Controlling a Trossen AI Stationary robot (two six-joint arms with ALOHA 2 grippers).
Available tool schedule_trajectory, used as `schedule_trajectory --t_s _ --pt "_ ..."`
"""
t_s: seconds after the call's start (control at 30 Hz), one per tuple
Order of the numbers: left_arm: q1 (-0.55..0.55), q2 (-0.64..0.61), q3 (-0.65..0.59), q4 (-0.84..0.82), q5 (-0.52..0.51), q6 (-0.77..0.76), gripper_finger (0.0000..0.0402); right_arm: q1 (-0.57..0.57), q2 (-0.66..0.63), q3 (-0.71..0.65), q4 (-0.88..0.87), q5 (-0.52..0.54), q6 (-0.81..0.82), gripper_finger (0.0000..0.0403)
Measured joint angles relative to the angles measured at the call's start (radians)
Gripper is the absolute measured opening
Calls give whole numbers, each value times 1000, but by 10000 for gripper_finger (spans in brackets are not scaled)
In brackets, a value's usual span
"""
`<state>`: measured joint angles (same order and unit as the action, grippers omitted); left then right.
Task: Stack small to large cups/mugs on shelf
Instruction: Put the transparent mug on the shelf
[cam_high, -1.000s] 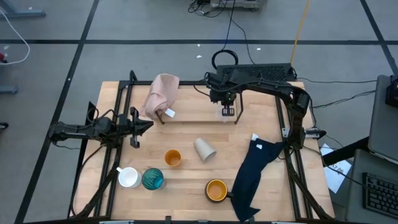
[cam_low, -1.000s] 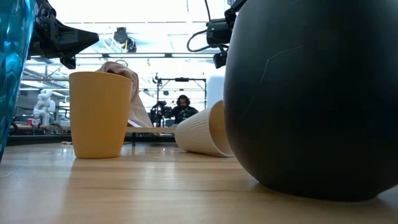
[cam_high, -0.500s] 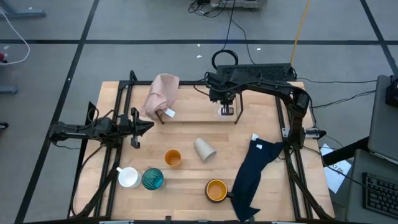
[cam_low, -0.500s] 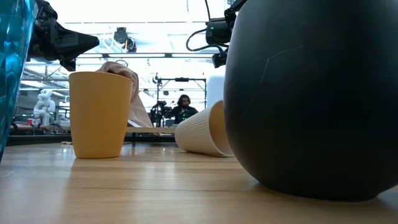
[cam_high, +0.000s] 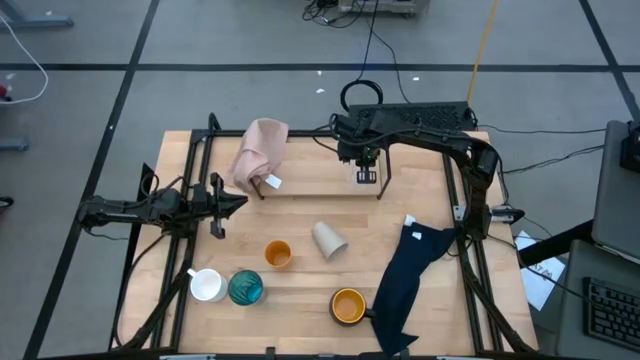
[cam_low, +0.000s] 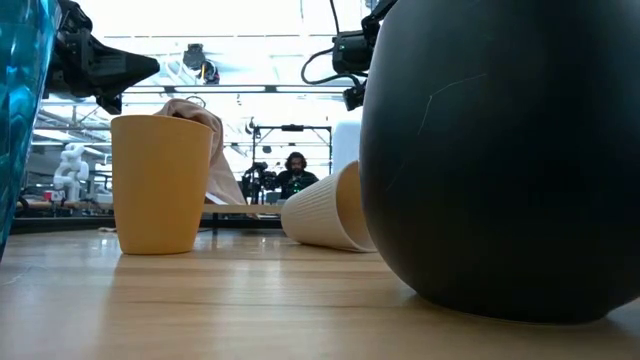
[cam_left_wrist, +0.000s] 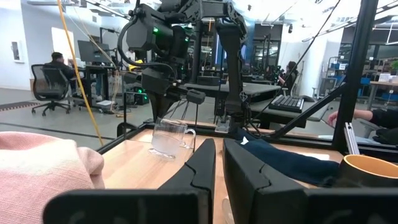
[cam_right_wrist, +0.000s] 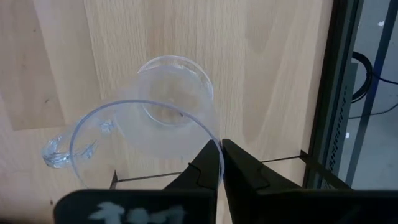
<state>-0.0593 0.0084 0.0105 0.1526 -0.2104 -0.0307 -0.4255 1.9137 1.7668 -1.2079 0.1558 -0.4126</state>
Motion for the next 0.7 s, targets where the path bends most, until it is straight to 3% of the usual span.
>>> schedule_trajectory --t_s 0.7 --pt "0 0 0 0 1 0 33 0 0 0 -8 0 -12 18"
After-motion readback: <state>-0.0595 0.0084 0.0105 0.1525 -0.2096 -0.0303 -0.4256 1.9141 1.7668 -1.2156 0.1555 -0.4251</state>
